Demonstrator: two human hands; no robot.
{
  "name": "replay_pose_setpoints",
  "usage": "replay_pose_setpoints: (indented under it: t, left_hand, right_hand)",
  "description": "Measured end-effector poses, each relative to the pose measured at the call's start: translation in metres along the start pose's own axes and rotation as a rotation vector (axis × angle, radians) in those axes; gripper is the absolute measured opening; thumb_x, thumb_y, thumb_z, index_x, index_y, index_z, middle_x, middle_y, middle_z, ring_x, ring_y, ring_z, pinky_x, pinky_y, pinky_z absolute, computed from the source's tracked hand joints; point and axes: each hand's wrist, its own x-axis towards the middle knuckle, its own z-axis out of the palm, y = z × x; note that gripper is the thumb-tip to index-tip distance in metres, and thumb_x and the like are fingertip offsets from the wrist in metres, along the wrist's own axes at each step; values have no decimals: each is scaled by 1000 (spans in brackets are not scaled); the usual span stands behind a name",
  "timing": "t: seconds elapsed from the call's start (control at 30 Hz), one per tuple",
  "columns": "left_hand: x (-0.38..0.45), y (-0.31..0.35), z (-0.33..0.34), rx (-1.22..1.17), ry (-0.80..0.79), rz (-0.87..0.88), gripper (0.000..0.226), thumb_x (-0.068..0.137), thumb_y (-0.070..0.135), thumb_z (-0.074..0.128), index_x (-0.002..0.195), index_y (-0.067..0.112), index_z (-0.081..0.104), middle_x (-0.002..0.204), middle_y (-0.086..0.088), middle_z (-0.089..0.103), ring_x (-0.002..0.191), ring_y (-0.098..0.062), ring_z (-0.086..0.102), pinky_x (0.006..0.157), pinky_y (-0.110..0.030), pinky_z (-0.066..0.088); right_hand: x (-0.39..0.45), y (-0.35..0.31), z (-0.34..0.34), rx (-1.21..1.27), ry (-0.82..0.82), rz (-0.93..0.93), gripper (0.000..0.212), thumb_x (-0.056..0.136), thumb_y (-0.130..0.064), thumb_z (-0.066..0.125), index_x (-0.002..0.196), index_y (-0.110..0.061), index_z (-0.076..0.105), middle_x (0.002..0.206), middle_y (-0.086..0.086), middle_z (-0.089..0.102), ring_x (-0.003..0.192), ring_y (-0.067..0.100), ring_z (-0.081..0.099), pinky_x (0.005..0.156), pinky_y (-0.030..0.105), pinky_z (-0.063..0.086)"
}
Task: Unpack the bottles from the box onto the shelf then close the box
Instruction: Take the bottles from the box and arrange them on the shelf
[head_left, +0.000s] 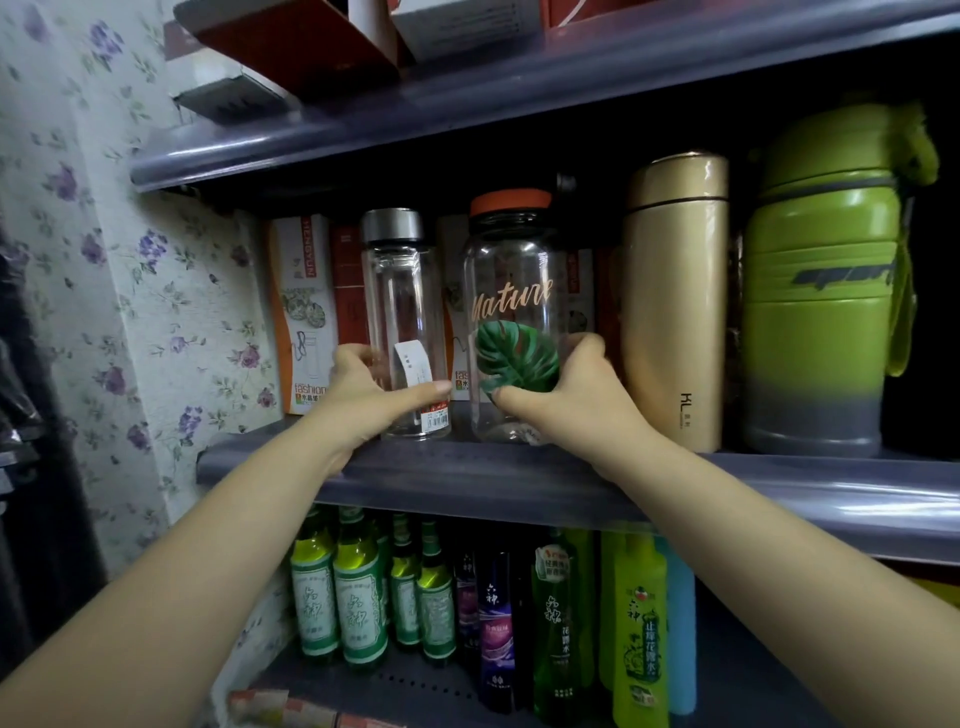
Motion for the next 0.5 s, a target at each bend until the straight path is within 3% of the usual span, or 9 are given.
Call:
replay_pose_setpoints:
  t: [0.07, 0.17, 0.27, 0.33, 0.5]
  left_hand:
    - [1, -3, 0, -18, 31, 25, 97, 44, 54, 89, 121, 22, 38, 120, -5, 55, 110, -23, 57, 97, -45, 50]
    - [3, -7, -5, -114, -42, 15, 71, 67, 28, 85, 127, 14, 50, 119, -5, 63, 107, -19, 62, 94, -38, 52]
    - [3, -5, -7, -123, -95, 24, 55, 82, 9, 71, 132, 8, 49, 115, -7, 66, 99, -15, 64, 76, -23, 51]
    - [2, -3, -5, -89, -109, 28, 56, 80, 15, 74, 129, 9, 49, 111, -3, 66, 97, -13, 63, 77, -23, 49]
    - [-1, -5, -7, 7, -17, 36, 103, 40, 54, 85, 128, 16, 45, 118, 1, 59, 108, -17, 58, 96, -35, 48]
  right_hand:
    - [-1, -1, -1, -9, 12, -7, 90, 58, -42, 83, 124, -7, 32, 124, 11, 50, 111, 26, 53, 94, 43, 50]
    - [-4, -1, -1, -46, 43, -14, 82, 58, -43, 82, 115, -9, 35, 118, 10, 52, 106, 25, 55, 89, 43, 52]
    - [-6, -3, -2, -77, 65, -20, 81, 59, -43, 81, 115, -7, 35, 117, 9, 50, 105, 25, 54, 89, 41, 52]
    - [-7, -5, -1, -119, 64, -22, 81, 61, -42, 79, 118, -5, 35, 118, 10, 47, 107, 25, 51, 91, 41, 50]
    - [-7, -6, 0, -135, 36, -53, 80, 66, -40, 78, 119, -3, 33, 117, 13, 52, 103, 26, 56, 86, 40, 53]
